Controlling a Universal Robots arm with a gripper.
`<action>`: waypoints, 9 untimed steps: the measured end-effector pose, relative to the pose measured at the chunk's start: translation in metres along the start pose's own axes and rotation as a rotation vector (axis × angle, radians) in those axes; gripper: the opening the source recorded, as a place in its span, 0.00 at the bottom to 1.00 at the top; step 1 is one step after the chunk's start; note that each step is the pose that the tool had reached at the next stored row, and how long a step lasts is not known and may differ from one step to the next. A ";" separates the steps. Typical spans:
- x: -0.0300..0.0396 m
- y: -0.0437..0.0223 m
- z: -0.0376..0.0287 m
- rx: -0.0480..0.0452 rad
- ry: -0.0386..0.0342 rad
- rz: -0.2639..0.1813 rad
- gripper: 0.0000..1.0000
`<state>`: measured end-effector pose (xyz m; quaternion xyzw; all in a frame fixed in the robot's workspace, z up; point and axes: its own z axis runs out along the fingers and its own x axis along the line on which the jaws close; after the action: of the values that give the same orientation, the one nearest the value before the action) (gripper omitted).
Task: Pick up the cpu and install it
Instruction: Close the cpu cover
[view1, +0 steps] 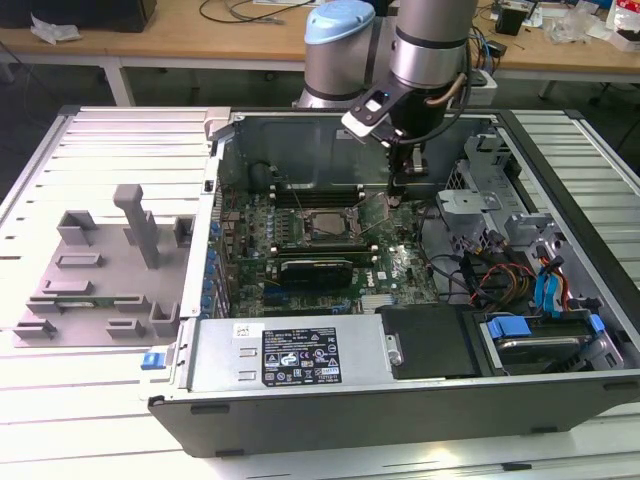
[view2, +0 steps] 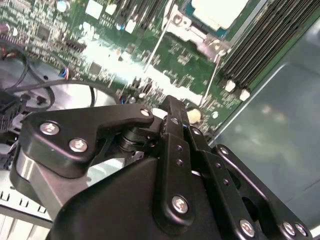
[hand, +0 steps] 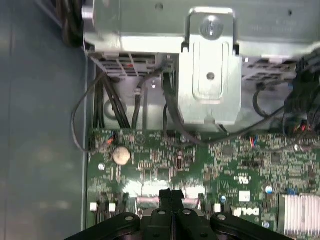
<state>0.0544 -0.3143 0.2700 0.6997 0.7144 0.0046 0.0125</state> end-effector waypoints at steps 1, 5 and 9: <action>0.0000 0.0027 0.0001 0.0000 0.0000 0.000 0.11; -0.0001 0.0054 0.0005 -0.0014 0.0004 0.000 0.11; -0.0001 0.0053 0.0058 -0.0167 -0.0002 0.000 0.11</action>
<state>0.0599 -0.3143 0.2643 0.6996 0.7143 0.0105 0.0185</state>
